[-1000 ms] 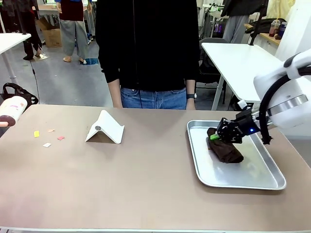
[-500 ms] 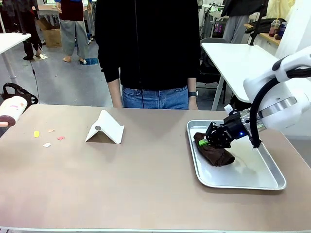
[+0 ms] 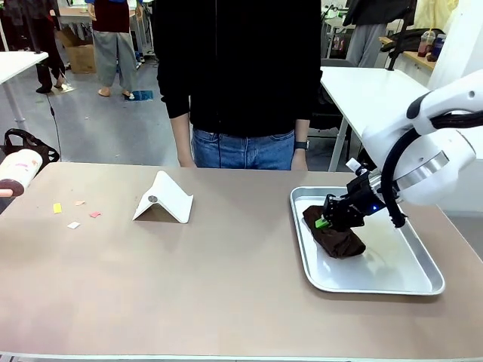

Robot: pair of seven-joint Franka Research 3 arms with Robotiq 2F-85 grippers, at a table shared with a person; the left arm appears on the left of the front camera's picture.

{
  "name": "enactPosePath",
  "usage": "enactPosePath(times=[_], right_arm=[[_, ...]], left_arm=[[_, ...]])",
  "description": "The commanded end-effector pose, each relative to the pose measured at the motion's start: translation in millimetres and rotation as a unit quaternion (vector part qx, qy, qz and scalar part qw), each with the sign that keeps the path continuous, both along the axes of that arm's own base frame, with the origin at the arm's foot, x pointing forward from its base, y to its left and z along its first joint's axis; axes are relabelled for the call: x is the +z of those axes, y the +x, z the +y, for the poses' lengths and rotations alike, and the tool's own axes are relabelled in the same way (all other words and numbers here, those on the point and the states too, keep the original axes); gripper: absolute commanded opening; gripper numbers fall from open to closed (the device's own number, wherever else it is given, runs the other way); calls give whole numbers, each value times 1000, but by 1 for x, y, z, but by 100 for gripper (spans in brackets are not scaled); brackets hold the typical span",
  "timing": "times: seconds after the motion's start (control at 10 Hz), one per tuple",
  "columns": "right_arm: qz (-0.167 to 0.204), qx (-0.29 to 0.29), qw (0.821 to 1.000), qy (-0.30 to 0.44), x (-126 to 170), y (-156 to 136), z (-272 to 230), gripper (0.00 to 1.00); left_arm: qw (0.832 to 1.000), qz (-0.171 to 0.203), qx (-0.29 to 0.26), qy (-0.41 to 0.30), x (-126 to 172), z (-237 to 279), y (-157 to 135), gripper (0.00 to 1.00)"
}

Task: Clean the surface of the table.
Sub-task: If a person points to the right, clean the right side of the table with your right hand, and if they point to the left, clean the left side with your left hand.

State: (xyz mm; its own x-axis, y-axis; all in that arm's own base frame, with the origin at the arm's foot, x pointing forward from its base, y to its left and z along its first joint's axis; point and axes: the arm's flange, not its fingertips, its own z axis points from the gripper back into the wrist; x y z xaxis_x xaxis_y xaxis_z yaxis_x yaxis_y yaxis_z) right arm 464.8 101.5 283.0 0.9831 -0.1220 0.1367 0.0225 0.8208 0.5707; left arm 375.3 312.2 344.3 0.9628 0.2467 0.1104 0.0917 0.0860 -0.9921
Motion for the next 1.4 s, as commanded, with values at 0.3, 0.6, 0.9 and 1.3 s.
enactPosePath(times=[0.3,0.6,0.9,1.3], right_arm=[[-45,-22,998,-45,4,-8,-49,8],[-73,-51,996,-27,19,-11,-101,8],[-93,-58,994,10,45,-20,-138,8],[-123,-8,965,229,93,-43,-175,8]], left_arm=[[1000,-7,-3,-1,3,0,-3,3],[1000,-7,-3,-1,3,0,-3,3],[1000,-7,-3,-1,3,0,-3,3],[1000,-7,-3,-1,3,0,-3,3]])
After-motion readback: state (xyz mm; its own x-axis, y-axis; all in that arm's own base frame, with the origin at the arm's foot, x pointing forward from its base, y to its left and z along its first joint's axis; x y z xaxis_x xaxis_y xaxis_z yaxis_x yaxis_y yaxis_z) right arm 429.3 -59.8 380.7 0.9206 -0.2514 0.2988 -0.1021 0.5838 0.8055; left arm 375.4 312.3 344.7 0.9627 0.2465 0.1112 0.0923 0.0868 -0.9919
